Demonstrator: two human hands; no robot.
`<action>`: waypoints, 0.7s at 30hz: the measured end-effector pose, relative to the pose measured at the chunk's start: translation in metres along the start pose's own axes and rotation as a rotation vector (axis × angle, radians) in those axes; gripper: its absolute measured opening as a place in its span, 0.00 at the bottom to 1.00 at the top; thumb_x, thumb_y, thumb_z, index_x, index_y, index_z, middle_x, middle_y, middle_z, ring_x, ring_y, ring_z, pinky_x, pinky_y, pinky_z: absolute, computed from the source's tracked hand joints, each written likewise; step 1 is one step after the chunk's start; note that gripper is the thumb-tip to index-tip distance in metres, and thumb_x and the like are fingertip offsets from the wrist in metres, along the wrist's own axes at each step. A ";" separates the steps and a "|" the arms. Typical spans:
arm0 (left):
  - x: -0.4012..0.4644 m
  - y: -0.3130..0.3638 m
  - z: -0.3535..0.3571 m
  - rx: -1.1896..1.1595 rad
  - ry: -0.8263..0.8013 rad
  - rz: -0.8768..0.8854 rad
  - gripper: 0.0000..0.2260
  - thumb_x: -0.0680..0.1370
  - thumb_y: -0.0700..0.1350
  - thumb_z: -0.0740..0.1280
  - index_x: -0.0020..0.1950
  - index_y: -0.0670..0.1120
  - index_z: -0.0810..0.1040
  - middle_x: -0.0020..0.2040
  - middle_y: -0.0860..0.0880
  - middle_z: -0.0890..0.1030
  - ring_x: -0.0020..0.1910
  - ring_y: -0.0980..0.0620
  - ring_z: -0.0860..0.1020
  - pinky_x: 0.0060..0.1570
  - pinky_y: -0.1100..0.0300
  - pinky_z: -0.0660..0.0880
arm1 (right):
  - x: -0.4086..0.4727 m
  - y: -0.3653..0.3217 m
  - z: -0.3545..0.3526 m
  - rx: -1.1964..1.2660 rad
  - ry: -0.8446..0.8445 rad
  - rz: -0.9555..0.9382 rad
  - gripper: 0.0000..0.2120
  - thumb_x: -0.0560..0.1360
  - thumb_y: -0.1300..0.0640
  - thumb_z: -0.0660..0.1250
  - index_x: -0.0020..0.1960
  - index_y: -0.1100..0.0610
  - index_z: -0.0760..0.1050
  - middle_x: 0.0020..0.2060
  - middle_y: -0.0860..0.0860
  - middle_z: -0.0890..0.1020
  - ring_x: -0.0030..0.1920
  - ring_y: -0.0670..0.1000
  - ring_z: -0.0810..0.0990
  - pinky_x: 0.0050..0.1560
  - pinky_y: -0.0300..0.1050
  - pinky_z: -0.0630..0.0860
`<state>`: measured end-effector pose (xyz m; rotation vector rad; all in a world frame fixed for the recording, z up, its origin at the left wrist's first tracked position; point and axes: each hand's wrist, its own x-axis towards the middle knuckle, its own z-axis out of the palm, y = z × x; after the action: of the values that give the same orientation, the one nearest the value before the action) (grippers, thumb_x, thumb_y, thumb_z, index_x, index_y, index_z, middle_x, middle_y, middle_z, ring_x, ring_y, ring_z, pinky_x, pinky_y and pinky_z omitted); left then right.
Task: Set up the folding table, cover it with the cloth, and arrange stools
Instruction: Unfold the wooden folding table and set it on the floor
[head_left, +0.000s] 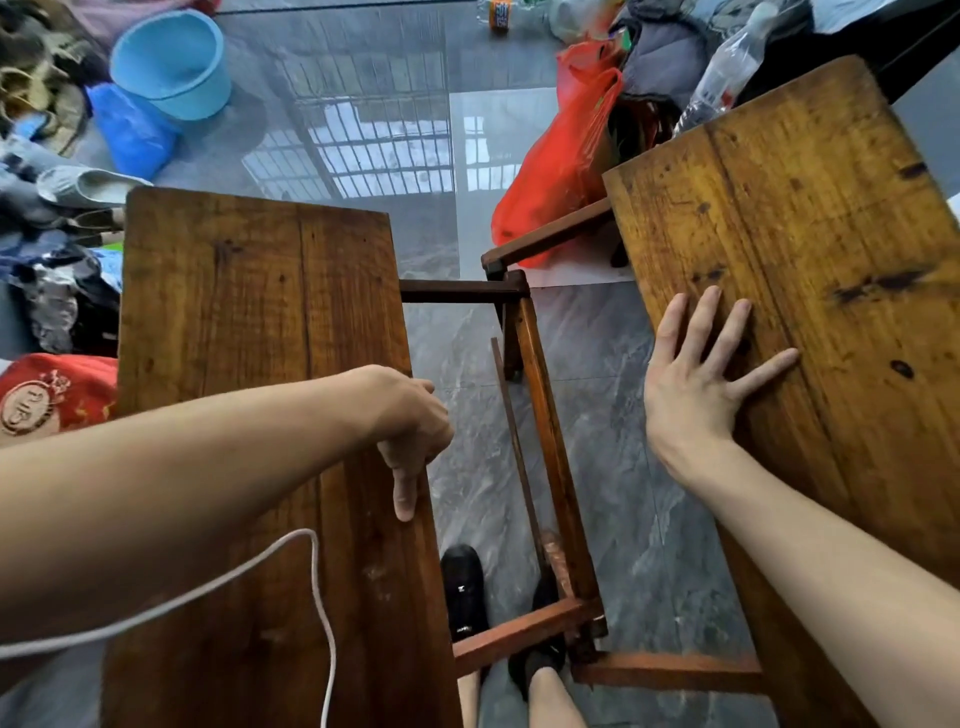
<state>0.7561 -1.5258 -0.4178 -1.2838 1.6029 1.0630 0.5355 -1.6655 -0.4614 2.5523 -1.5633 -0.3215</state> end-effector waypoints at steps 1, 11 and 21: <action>-0.002 0.002 -0.002 0.016 -0.005 0.006 0.33 0.63 0.73 0.70 0.56 0.50 0.81 0.39 0.60 0.72 0.53 0.50 0.66 0.58 0.52 0.69 | 0.000 0.000 0.000 0.006 -0.006 0.000 0.33 0.80 0.62 0.56 0.78 0.63 0.41 0.77 0.65 0.45 0.76 0.69 0.42 0.61 0.84 0.46; -0.006 0.010 -0.018 0.016 -0.031 0.003 0.33 0.64 0.73 0.69 0.59 0.51 0.80 0.41 0.58 0.73 0.51 0.50 0.66 0.34 0.60 0.58 | 0.008 0.007 0.013 0.006 -0.061 0.025 0.37 0.78 0.64 0.59 0.78 0.62 0.40 0.77 0.64 0.44 0.75 0.69 0.41 0.61 0.84 0.45; -0.006 -0.002 0.004 0.019 -0.087 -0.002 0.32 0.62 0.72 0.71 0.55 0.50 0.81 0.38 0.60 0.72 0.49 0.49 0.67 0.41 0.55 0.66 | 0.004 -0.008 0.030 0.068 -0.071 0.015 0.32 0.79 0.66 0.54 0.78 0.62 0.42 0.77 0.64 0.45 0.76 0.69 0.42 0.61 0.83 0.45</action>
<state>0.7592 -1.5208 -0.4140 -1.2106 1.5423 1.0853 0.5368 -1.6659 -0.4925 2.6060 -1.6438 -0.3677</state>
